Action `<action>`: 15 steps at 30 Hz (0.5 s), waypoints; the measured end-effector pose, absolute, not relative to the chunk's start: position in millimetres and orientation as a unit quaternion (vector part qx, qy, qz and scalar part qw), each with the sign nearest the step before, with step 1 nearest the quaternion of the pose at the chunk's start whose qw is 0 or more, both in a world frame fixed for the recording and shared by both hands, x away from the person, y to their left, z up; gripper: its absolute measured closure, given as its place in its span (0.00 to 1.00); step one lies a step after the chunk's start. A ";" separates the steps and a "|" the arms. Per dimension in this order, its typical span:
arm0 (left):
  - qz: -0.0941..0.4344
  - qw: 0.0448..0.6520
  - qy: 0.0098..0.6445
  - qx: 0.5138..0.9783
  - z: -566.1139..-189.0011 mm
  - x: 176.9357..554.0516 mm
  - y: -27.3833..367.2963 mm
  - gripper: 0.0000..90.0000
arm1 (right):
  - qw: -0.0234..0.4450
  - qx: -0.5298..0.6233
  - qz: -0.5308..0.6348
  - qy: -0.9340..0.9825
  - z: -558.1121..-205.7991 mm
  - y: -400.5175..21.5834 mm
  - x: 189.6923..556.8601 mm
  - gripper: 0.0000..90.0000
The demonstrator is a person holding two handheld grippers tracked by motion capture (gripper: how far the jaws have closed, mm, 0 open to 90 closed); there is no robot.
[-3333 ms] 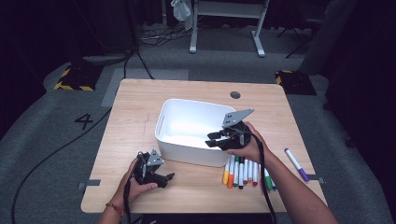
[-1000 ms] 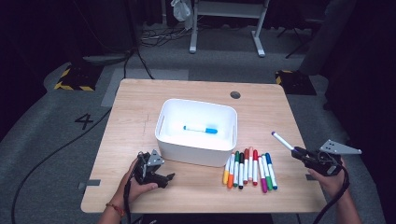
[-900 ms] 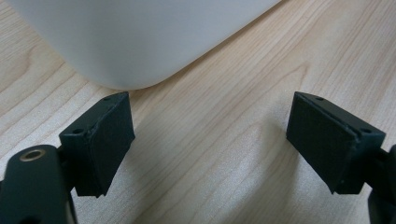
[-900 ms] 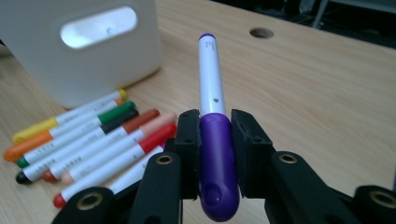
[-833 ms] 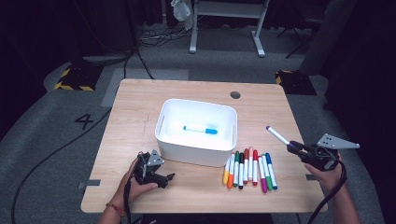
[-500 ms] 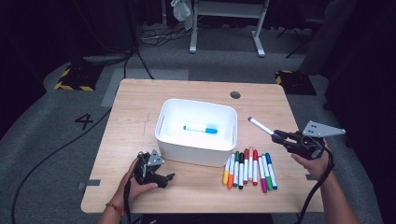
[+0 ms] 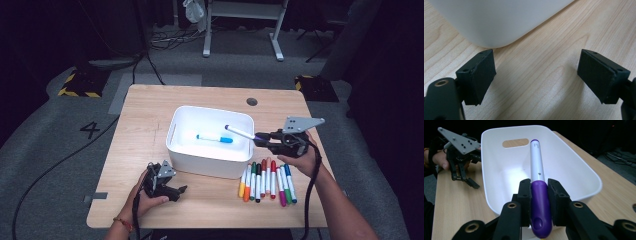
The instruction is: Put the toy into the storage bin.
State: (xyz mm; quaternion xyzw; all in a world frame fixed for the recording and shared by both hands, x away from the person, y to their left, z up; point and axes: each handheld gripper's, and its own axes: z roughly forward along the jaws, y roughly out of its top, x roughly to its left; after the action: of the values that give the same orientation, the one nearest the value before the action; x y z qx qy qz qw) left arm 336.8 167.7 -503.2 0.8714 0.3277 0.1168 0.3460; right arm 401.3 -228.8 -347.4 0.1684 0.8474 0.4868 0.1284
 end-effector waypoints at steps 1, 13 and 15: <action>0.117 0.346 0.327 0.871 -503.2 336.8 167.8 0.17 | 0.122 0.165 0.485 0.850 -348.5 -222.8 403.0 0.82; 0.117 0.346 0.328 0.871 -503.3 336.8 167.7 0.17 | 0.083 0.135 0.442 0.883 -358.7 -166.9 421.8 0.82; 0.117 0.346 0.328 0.871 -503.3 336.8 167.7 0.17 | 0.074 0.132 0.433 0.888 -360.1 -160.5 424.1 0.82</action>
State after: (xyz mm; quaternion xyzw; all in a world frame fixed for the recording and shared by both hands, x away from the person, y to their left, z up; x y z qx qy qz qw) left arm 336.8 167.7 -503.3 0.8713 0.3277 0.1166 0.3463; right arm 424.1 -160.5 -360.1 0.1317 0.8884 0.4334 0.0743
